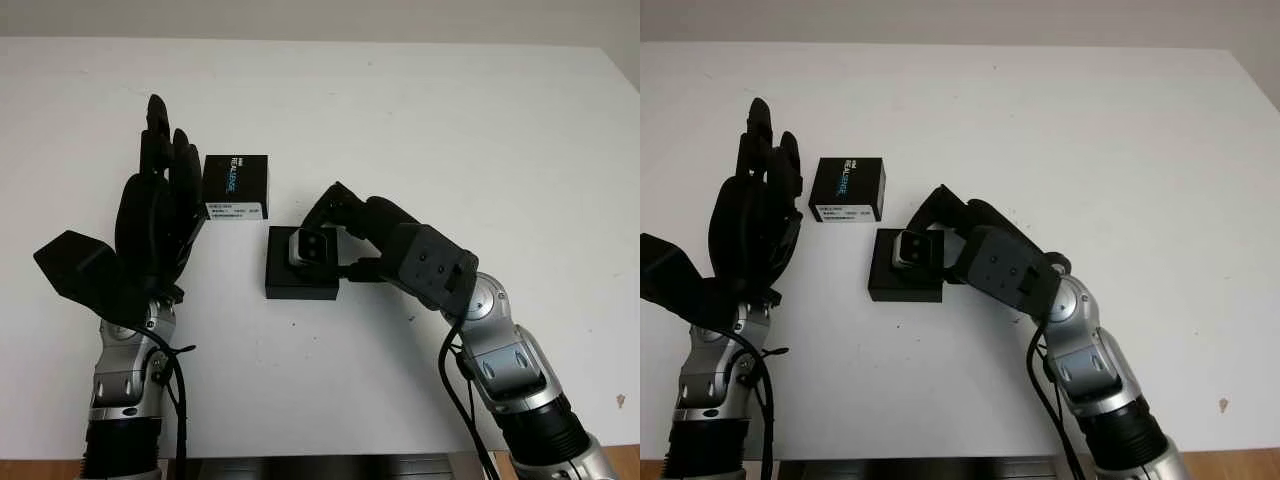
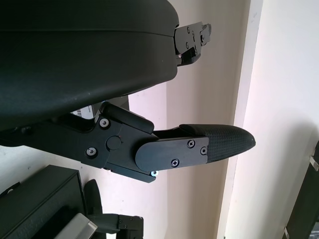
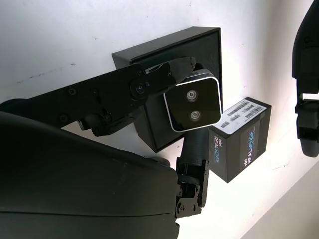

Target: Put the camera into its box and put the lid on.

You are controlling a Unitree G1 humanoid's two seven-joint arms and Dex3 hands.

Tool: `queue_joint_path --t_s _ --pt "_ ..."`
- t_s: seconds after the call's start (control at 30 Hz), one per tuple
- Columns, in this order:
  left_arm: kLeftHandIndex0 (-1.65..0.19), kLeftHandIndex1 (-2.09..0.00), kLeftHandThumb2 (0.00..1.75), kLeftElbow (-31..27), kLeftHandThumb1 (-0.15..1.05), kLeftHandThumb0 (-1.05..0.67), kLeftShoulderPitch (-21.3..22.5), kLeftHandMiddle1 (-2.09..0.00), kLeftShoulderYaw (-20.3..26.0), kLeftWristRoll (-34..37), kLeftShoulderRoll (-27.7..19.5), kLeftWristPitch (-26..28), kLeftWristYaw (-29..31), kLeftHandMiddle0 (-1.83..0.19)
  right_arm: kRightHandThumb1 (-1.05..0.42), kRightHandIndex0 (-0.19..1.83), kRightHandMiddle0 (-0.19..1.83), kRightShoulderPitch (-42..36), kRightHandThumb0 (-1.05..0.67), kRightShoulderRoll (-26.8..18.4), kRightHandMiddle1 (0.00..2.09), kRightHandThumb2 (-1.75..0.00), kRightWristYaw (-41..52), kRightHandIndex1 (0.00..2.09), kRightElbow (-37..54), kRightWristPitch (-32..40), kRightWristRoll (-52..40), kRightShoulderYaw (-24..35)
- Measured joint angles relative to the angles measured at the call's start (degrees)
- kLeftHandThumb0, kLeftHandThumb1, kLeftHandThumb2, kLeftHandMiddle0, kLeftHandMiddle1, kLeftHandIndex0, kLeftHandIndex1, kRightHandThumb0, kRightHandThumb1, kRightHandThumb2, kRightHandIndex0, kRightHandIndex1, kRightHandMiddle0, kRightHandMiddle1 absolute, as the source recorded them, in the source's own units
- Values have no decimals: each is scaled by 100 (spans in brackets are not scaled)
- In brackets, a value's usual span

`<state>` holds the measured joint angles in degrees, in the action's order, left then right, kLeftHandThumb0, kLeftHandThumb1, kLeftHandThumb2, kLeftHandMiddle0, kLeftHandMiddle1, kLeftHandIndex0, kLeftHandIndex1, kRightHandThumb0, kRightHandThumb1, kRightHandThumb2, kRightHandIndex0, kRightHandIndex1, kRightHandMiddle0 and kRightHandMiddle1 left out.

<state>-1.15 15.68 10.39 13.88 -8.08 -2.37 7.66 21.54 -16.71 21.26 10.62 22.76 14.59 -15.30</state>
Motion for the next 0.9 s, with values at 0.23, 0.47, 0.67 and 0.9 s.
queue_joint_path --t_s 0.23,0.47,0.67,0.9 --pt "19 0 52 0 105 -74 0 0 0 0 0 -8 1 19 -105 23 10 0 -27 -3 209 -13 46 9 -11 -49 5 -2" --pt "19 0 50 0 105 -74 0 0 0 -3 -2 -9 -5 19 -102 -7 -10 5 -45 -328 103 -6 333 2 -16 -589 225 -145" --pt "19 0 47 6 105 -74 0 0 7 8 1 -16 -1 19 -97 -19 -7 -3 -47 -497 48 -5 464 0 -13 -1024 272 -160" --pt "19 0 48 14 105 -74 0 0 8 -4 -1 -24 -12 19 -95 -19 -7 -6 -49 -522 43 -5 509 0 -11 -1208 286 -160"
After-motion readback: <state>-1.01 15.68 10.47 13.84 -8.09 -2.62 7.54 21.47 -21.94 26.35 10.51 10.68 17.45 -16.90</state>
